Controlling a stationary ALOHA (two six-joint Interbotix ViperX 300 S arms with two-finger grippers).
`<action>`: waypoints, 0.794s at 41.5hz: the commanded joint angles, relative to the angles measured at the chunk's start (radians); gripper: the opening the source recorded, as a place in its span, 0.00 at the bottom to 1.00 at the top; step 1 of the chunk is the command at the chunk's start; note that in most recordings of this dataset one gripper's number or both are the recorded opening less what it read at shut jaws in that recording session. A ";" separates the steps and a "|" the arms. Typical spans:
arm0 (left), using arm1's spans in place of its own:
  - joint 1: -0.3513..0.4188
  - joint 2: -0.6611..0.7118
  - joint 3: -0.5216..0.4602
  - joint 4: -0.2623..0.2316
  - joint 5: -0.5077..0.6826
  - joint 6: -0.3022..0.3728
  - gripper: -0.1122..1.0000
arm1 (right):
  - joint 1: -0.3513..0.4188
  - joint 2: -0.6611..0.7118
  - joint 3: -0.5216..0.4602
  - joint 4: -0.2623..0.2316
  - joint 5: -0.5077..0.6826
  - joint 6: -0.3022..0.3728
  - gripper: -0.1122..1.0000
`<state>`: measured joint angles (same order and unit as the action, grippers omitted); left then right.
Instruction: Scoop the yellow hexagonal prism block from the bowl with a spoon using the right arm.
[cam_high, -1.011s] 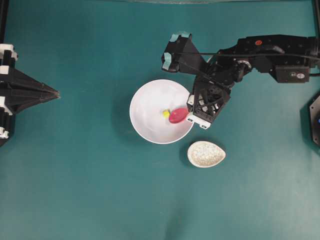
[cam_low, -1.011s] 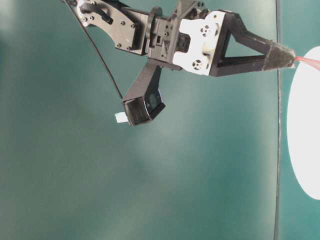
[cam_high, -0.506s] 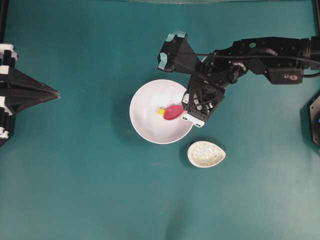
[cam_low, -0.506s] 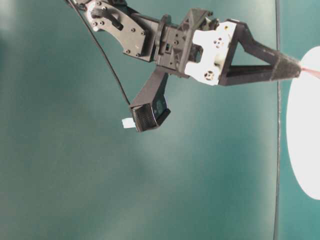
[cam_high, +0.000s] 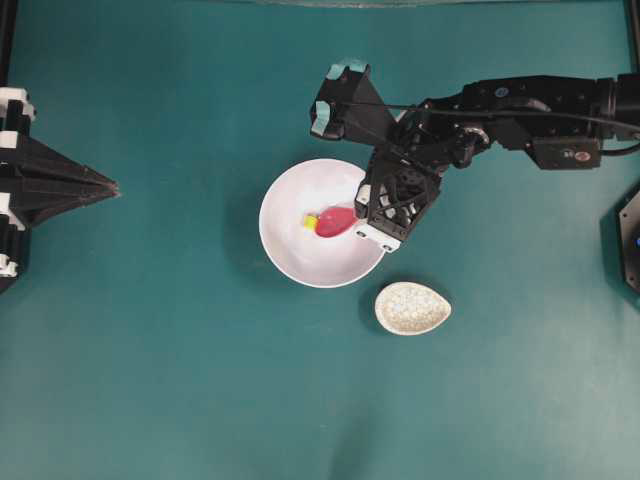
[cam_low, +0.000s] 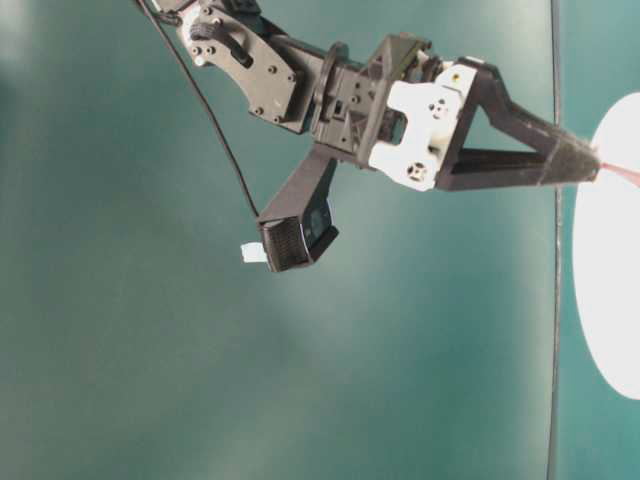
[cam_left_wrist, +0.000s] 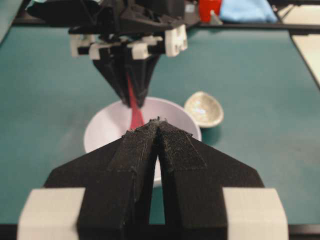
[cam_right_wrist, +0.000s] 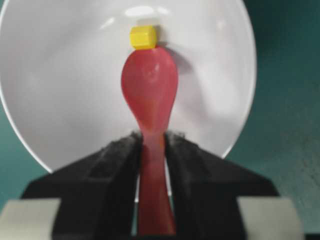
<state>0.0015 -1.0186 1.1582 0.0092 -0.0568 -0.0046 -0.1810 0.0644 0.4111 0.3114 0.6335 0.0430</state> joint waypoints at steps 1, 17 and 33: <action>0.002 0.005 -0.029 0.002 -0.003 -0.002 0.12 | -0.002 -0.009 -0.017 -0.002 -0.020 -0.003 0.32; 0.002 0.005 -0.029 0.002 -0.003 0.000 0.12 | 0.002 0.005 -0.017 0.000 -0.077 -0.008 0.32; 0.002 0.005 -0.029 0.002 -0.003 0.002 0.12 | 0.002 0.006 -0.017 0.000 -0.138 -0.005 0.32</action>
<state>0.0015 -1.0186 1.1582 0.0077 -0.0552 -0.0046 -0.1810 0.0844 0.4111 0.3114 0.5139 0.0368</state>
